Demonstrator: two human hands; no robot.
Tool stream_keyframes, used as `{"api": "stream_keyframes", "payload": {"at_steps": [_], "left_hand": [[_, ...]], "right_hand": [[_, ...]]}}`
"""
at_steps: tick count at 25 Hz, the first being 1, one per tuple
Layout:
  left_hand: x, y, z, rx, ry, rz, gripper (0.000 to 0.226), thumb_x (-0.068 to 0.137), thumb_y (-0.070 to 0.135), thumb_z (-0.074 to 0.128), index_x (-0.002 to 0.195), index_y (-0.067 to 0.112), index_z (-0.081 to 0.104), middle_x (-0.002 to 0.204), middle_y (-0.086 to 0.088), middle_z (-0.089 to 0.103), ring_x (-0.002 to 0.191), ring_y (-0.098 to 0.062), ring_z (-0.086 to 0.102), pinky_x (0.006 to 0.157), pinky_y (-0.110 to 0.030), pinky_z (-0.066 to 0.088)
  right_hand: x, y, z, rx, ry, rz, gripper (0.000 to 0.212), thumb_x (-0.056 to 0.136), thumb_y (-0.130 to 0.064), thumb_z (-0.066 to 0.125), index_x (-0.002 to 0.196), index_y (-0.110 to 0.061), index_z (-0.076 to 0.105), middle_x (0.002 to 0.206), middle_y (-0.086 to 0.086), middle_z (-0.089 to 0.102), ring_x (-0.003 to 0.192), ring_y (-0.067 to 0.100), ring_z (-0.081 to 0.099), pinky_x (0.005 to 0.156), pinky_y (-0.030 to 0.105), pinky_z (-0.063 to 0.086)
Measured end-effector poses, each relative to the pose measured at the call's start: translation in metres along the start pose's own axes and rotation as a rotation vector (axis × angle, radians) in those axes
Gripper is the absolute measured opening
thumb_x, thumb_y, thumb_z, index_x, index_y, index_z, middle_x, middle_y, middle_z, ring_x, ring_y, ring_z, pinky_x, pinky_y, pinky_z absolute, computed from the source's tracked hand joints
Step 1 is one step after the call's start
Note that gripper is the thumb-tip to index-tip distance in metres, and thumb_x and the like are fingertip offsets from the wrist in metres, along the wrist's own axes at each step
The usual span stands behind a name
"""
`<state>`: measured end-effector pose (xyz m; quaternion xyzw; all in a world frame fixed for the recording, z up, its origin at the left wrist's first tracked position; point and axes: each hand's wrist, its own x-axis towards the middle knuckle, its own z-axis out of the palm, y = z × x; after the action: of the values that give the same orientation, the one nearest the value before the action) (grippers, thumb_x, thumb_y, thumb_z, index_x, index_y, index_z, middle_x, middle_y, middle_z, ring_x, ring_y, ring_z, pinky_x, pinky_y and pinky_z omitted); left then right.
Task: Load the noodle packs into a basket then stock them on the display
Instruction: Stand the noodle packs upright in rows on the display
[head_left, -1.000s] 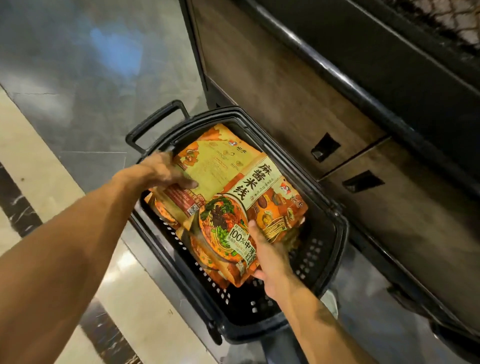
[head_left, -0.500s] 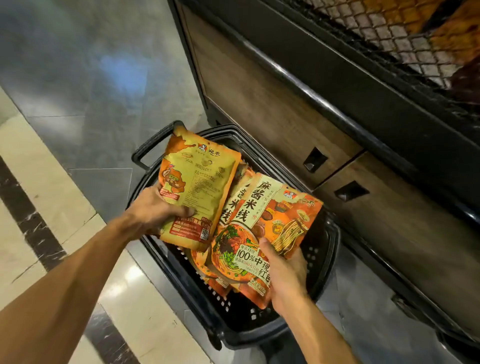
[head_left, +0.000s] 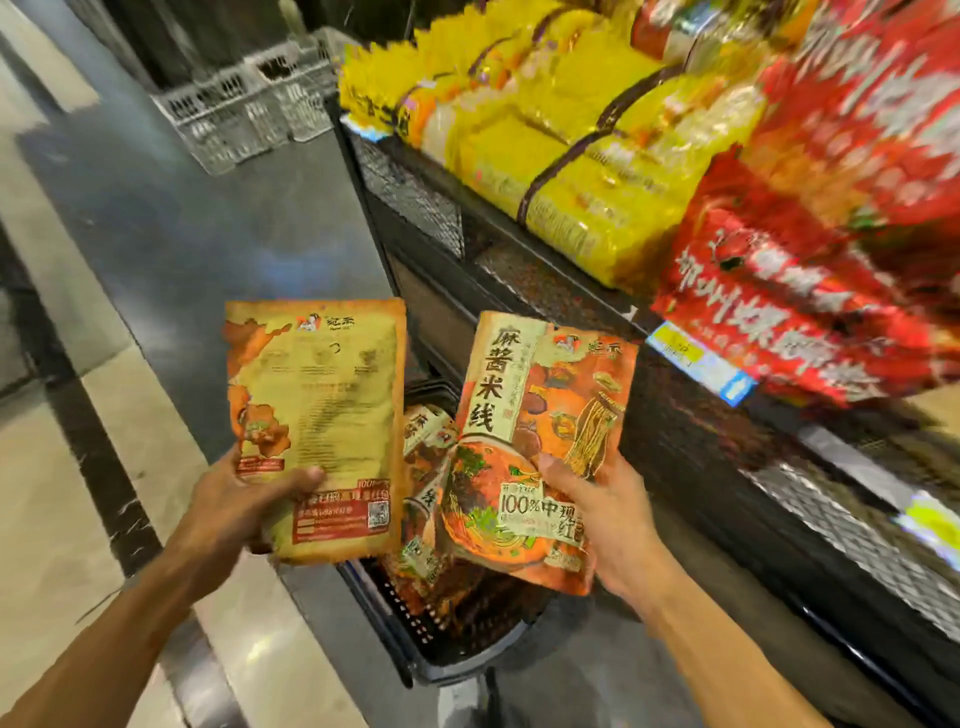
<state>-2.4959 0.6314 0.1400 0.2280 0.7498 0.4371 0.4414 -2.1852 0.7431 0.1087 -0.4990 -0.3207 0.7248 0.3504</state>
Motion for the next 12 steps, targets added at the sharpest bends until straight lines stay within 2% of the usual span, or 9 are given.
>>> {"api": "stream_keyframes", "payload": {"at_steps": [3,6,8,10,11,12], "left_hand": [[-0.050,0.074,-0.003,-0.060,0.003,0.098,0.120,0.016,0.058,0.097,0.117,0.002,0.065,0.087,-0.007,0.079,0.060,-0.017,0.073,0.039,-0.021,0.049],[-0.100,0.136,-0.004,-0.093,0.000,0.187,0.123,0.010,0.061,0.096,0.117,0.008,0.066,0.092,-0.005,0.079,0.063,-0.018,0.074,0.038,-0.021,0.047],[-0.128,0.167,-0.005,-0.103,-0.023,0.208,0.118,0.010,0.062,0.096,0.114,0.014,0.066,0.097,-0.005,0.079,0.070,-0.023,0.076,0.040,-0.025,0.049],[-0.155,0.198,-0.002,-0.093,-0.018,0.249,0.109,0.016,0.062,0.096,0.111,0.018,0.066,0.101,-0.007,0.079,0.083,-0.042,0.074,0.053,-0.040,0.055],[-0.168,0.215,0.003,-0.102,-0.031,0.264,0.105,0.020,0.061,0.098,0.110,0.019,0.066,0.103,-0.009,0.078,0.091,-0.049,0.071,0.065,-0.051,0.057],[-0.183,0.233,0.009,-0.122,-0.045,0.277,0.103,0.021,0.058,0.099,0.111,0.019,0.067,0.104,-0.009,0.078,0.096,-0.050,0.070,0.077,-0.060,0.057]], "right_hand": [[-0.041,-0.075,0.010,-0.061,-0.071,-0.085,0.033,0.086,0.001,0.073,0.115,-0.015,0.068,0.106,0.008,0.078,0.099,0.029,0.075,0.088,0.046,0.059],[-0.082,-0.139,0.019,-0.109,-0.127,-0.185,0.033,0.087,-0.001,0.074,0.116,-0.017,0.068,0.105,0.004,0.079,0.097,0.024,0.076,0.082,0.039,0.059],[-0.108,-0.177,0.022,-0.138,-0.138,-0.238,0.031,0.086,-0.004,0.075,0.115,-0.015,0.070,0.106,0.005,0.079,0.098,0.025,0.076,0.085,0.042,0.059],[-0.133,-0.210,0.017,-0.154,-0.130,-0.280,0.034,0.084,-0.009,0.079,0.116,-0.012,0.070,0.108,0.007,0.078,0.100,0.027,0.075,0.092,0.050,0.058],[-0.149,-0.229,0.012,-0.157,-0.114,-0.302,0.038,0.082,-0.011,0.080,0.118,-0.011,0.069,0.109,0.008,0.078,0.101,0.028,0.075,0.094,0.052,0.057],[-0.164,-0.247,0.005,-0.150,-0.101,-0.327,0.042,0.081,-0.013,0.081,0.120,-0.009,0.068,0.110,0.009,0.077,0.102,0.029,0.074,0.095,0.054,0.056]]}}
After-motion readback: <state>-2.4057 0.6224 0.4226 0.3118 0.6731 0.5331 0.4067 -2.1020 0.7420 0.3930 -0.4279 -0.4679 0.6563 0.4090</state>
